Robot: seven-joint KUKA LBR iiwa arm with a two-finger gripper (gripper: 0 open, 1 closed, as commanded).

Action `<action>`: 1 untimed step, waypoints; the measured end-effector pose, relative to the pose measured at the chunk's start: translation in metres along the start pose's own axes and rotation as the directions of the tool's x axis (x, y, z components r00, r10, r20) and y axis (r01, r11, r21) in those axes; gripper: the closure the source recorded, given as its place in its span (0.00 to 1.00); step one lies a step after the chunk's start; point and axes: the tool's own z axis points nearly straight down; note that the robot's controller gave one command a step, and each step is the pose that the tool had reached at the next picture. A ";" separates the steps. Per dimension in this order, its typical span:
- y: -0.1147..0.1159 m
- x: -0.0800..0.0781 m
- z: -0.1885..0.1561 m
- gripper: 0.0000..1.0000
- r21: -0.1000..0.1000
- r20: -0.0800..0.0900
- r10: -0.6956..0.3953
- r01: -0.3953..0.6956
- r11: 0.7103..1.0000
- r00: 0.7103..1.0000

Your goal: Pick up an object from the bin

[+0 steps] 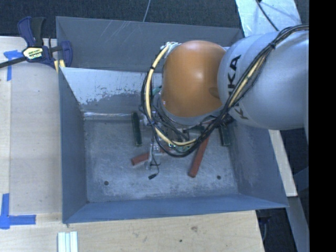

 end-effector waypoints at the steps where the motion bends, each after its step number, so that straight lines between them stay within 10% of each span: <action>1: -0.001 -0.002 -0.004 0.00 -0.001 0.008 0.002 -0.002 1.000 1.000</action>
Offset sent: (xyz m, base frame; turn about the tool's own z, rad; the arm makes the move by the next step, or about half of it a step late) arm 0.0248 0.0050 -0.1250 -0.0547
